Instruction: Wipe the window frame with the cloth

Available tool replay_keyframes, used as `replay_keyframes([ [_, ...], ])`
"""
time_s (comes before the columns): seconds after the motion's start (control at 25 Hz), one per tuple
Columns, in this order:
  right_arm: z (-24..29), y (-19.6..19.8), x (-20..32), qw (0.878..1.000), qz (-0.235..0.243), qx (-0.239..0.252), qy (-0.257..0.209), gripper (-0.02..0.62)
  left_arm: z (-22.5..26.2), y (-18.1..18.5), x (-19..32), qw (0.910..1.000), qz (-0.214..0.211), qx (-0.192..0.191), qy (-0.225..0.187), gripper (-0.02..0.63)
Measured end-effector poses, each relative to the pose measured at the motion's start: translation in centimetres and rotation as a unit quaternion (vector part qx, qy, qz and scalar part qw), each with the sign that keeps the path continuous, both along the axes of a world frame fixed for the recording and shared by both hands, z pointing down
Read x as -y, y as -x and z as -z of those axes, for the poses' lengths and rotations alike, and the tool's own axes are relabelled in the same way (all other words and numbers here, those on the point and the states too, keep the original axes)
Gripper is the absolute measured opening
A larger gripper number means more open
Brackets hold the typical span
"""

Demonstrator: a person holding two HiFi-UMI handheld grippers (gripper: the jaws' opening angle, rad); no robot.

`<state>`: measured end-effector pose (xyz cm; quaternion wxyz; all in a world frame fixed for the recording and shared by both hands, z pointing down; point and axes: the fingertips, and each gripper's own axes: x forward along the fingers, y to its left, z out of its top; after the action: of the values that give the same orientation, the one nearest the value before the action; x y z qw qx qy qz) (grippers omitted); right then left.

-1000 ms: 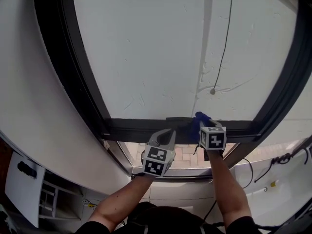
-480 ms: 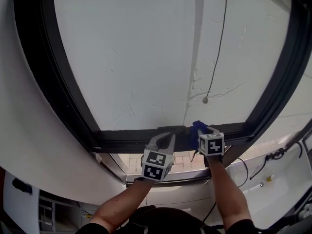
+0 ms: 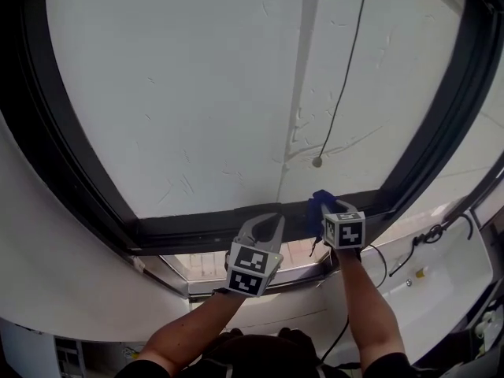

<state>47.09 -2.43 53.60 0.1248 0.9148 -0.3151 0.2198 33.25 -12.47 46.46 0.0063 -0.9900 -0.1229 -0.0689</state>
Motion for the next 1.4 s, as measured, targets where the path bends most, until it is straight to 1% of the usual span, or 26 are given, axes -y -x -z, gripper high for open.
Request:
replay_keyframes([
  [0.08, -0.2, -1.3, -1.9, 1.000, -0.013, 0.002, 0.001, 0.098, 0.1, -0.6, -0.8, 1.0000, -0.003, -0.002, -0.002, -0.008],
  [0.28, -0.2, -4.0, -6.2, 0.999, -0.036, -0.003, 0.015, 0.098, 1.1, -2.6, -2.6, 0.9999, 0.006, -0.007, 0.007, -0.008],
  [0.4, 0.0, -5.8, -9.3, 0.998, -0.059, -0.001, 0.017, 0.099, 1.4, -3.5, -4.2, 0.9999, 0.004, -0.009, 0.002, -0.008],
  [0.6, -0.1, -8.7, -13.8, 0.995, -0.095, 0.000, 0.018, 0.098, 0.6, -4.7, -6.0, 1.0000, 0.007, 0.001, 0.004, -0.008],
  [0.72, -0.1, -10.3, -15.9, 0.993, -0.116, -0.007, 0.027, 0.100, 0.1, -5.3, -6.8, 0.9999, 0.007, 0.008, 0.003, -0.008],
  [0.96, -0.1, -11.8, -17.2, 0.991, -0.123, -0.024, 0.052, 0.098, -0.3, -6.1, -7.4, 0.9998, 0.009, 0.015, -0.005, -0.008],
  [1.28, -0.2, -12.1, -17.5, 0.989, -0.131, -0.029, 0.066, 0.098, -0.2, -6.2, -8.2, 0.9998, -0.006, 0.013, -0.014, -0.008],
  [1.4, -0.2, -12.3, -17.3, 0.989, -0.130, -0.032, 0.065, 0.098, -0.4, -6.0, -8.2, 0.9998, -0.008, 0.014, -0.014, -0.008],
])
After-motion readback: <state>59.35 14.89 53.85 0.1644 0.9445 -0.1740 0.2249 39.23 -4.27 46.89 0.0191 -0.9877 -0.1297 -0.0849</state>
